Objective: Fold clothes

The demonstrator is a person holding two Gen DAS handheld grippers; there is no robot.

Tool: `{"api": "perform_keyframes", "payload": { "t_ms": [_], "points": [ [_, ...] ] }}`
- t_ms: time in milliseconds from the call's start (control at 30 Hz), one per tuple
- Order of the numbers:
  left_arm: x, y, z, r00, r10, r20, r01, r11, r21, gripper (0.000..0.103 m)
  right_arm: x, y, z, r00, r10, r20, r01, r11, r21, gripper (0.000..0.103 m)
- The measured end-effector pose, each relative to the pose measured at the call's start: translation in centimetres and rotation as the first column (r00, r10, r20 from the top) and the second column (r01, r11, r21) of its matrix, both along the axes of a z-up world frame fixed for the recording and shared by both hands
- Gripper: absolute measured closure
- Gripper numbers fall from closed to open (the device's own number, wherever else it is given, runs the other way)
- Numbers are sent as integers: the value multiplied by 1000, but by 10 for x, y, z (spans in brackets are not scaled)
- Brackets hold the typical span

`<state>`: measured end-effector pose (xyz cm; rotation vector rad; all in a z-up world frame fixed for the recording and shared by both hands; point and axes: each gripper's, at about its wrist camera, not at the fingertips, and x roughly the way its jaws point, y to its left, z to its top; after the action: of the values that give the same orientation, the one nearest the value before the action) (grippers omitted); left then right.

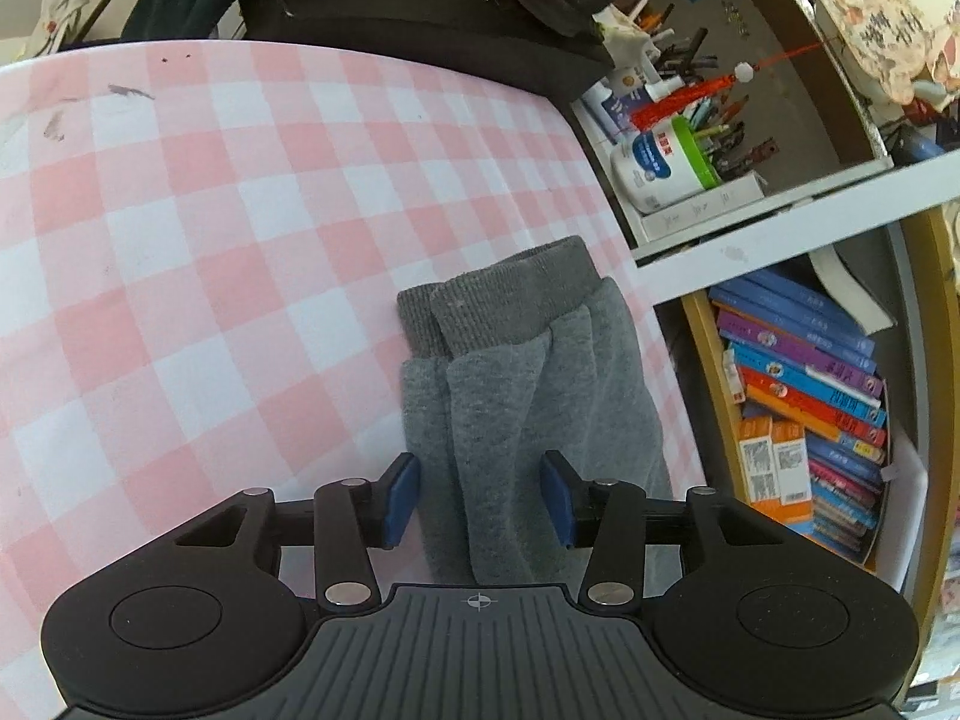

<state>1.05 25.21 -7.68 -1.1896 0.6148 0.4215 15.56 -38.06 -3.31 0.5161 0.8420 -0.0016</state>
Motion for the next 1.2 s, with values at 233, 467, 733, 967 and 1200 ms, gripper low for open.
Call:
{"api": "perform_keyframes", "payload": {
  "t_ms": [233,467,733,967,1200],
  "points": [
    [6,-7,2,999,34,-3,-34,998,54,69,-23,54,28,957,200,211,-115,928,-355,55],
    [13,-4,-3,999,48,-23,-47,998,30,94,-19,115,4,864,485,136,-360,784,-505,55],
    [4,-24,58,976,-169,138,115,935,335,94,-3,116,-27,872,489,-10,-435,766,-473,49],
    [-2,-9,12,998,-68,-15,69,981,180,93,-5,115,-28,865,502,-4,-445,763,-469,48],
    [4,-5,1,996,-82,-30,85,989,121,65,-8,115,-28,864,504,7,-441,764,-471,46]
  ]
}}
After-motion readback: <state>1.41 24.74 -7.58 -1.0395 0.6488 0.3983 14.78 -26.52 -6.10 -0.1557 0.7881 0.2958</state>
